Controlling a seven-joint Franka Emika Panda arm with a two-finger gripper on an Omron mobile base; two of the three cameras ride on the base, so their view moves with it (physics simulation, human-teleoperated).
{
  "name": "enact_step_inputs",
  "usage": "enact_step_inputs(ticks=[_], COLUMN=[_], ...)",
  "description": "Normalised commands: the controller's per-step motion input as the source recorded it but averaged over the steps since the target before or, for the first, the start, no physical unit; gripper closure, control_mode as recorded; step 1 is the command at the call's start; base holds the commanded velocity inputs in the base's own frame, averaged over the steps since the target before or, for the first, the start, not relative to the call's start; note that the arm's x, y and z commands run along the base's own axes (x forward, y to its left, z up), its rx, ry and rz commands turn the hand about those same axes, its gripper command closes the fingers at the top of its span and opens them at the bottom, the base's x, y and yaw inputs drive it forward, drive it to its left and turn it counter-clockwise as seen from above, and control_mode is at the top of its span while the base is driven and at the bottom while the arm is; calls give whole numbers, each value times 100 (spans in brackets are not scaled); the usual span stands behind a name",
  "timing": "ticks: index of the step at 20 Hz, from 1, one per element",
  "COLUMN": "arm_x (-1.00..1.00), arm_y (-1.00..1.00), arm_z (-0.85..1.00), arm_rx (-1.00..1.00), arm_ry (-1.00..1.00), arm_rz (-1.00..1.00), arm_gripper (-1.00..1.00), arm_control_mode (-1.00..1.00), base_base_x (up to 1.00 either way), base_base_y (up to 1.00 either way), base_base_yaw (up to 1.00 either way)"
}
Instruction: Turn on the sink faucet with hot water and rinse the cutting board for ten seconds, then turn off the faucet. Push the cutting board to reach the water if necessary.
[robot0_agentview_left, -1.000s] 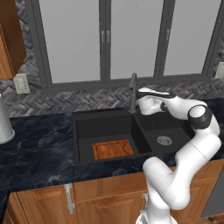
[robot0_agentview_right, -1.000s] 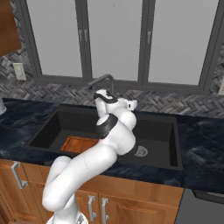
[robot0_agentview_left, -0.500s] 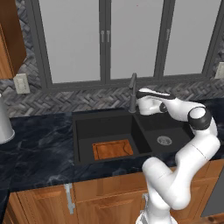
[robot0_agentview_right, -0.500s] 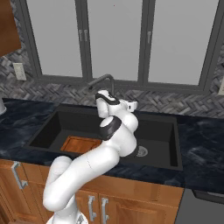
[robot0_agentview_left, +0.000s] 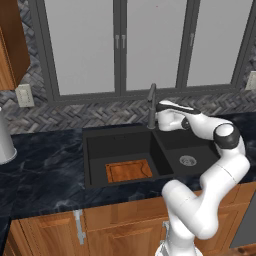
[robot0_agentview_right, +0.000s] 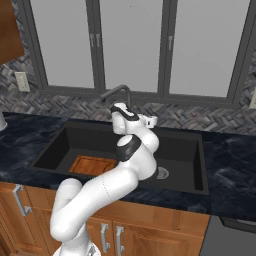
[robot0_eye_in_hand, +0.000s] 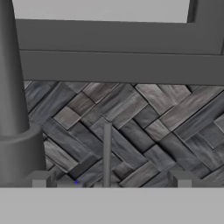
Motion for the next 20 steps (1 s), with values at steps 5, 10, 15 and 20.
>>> enact_step_inputs(ticks=[5, 10, 15, 20], arm_x=[26, 21, 12, 1], arm_y=[0, 0, 0, 0], arm_z=[-6, 0, 0, 0], arm_rx=[0, 0, 0, 0], arm_ry=[0, 0, 0, 0], arm_rz=[0, 0, 0, 0], arm_gripper=[-100, -100, -100, -100], arm_control_mode=[-100, -100, -100, -100], base_base_x=[0, 0, 0, 0], base_base_y=[0, 0, 0, 0], base_base_yaw=[0, 0, 0, 0])
